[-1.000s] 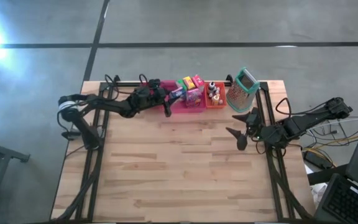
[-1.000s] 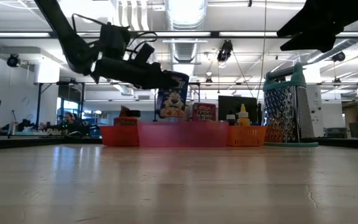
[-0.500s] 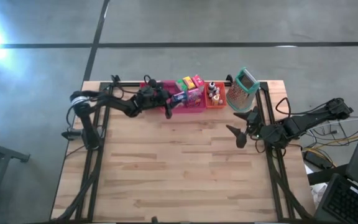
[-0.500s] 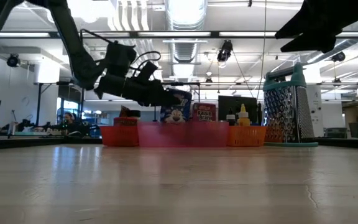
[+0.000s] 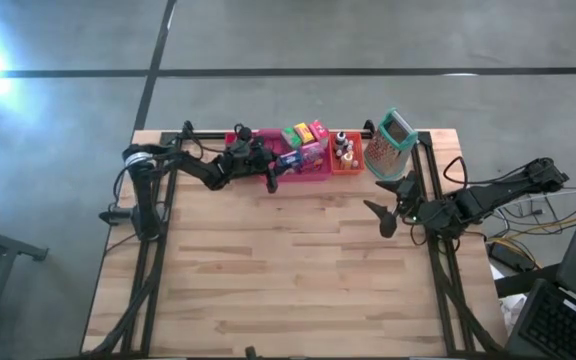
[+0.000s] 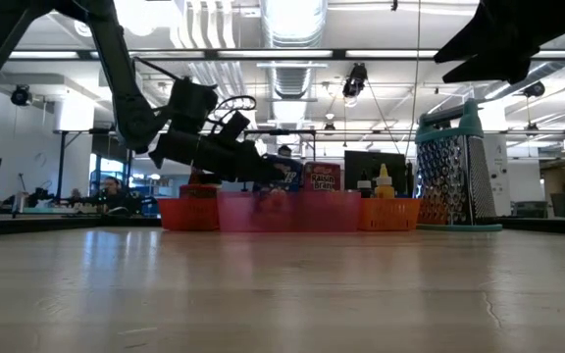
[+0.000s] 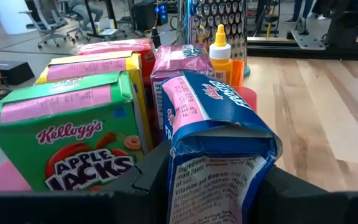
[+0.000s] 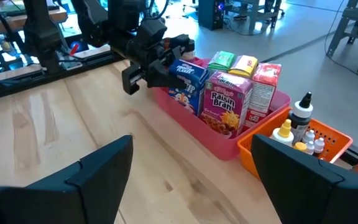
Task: Pick & Place Kitchen Items
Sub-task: Put the blue cereal box into the pink bin
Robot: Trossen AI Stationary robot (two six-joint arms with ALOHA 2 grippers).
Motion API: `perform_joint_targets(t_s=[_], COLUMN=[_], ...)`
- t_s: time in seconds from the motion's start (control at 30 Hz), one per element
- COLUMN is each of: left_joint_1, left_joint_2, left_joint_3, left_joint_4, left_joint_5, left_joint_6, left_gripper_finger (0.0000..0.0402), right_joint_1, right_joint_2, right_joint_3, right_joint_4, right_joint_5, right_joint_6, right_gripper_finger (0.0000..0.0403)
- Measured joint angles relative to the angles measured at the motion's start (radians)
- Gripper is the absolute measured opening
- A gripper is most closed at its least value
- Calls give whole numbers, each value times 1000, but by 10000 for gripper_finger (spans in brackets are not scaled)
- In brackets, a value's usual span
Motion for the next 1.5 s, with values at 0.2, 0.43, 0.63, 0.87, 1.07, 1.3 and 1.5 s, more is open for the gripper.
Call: perform_joint_targets(t_s=[0.2, 0.43, 0.63, 0.87, 1.07, 1.3, 1.5], left_joint_1=[0, 0, 1, 1, 0, 0, 0], left_joint_2=[-2, -3, -4, -3, -3, -6, -32], left_joint_3=[0, 0, -2, -3, -3, -3, -2], left_joint_4=[-11, -23, -49, -56, -64, -74, -74], left_joint_5=[0, -1, -5, -4, -4, -4, -3], left_joint_6=[32, 33, 35, 38, 39, 47, 62], left_gripper_finger=[145, 153, 190, 230, 270, 318, 321], right_joint_1=[0, 0, 1, 1, 1, 1, 1], right_joint_2=[0, 0, 0, 0, 0, 0, 0], right_joint_3=[-5, -6, -6, -6, -6, -6, -6], right_joint_4=[0, 0, 1, 1, 2, 2, 1], right_joint_5=[0, -1, -1, -1, -1, -2, -2], right_joint_6=[1, 3, 3, 3, 4, 4, 3], right_gripper_finger=[297, 276, 263, 252, 246, 263, 281])
